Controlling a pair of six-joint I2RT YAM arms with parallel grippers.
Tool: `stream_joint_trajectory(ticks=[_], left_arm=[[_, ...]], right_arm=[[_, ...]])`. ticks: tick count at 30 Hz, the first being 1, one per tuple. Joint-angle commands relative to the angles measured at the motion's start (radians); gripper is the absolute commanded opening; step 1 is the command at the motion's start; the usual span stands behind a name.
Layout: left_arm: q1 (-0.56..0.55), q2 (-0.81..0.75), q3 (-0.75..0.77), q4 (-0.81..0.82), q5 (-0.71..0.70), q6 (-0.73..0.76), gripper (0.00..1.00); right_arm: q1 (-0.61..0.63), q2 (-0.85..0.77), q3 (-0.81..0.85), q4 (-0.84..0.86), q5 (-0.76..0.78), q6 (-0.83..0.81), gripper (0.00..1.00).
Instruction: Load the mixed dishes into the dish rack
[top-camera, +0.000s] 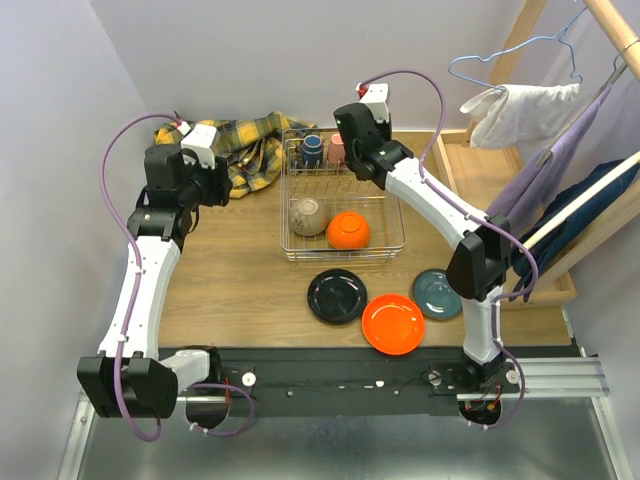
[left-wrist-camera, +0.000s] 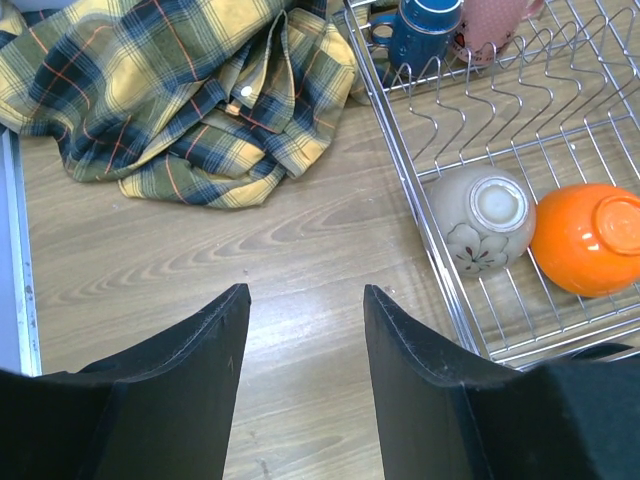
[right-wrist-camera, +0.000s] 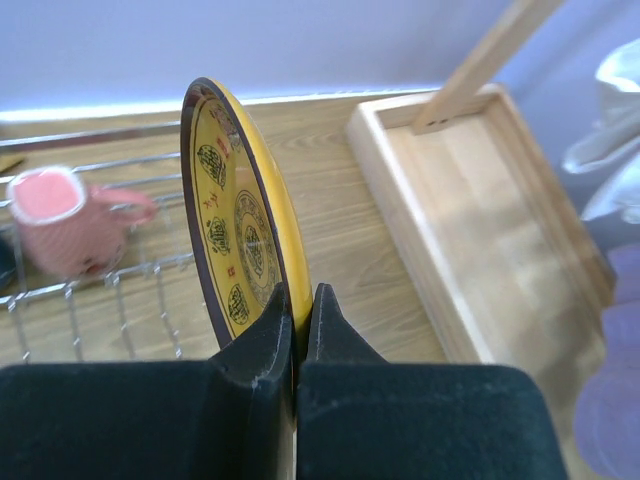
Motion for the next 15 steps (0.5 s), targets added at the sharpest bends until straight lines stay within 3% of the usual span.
stream_joint_trajectory(ticks=[1, 15], left_arm=[[-0.006, -0.035, -0.016, 0.027, 0.012, -0.016, 0.58], [-0.006, -0.037, -0.038, 0.018, 0.018, -0.016, 0.58]], right_arm=[[0.004, 0.034, 0.008, 0.059, 0.150, -0.010, 0.01], [-0.012, 0.126, 0.005, 0.037, 0.095, -0.013, 0.00]])
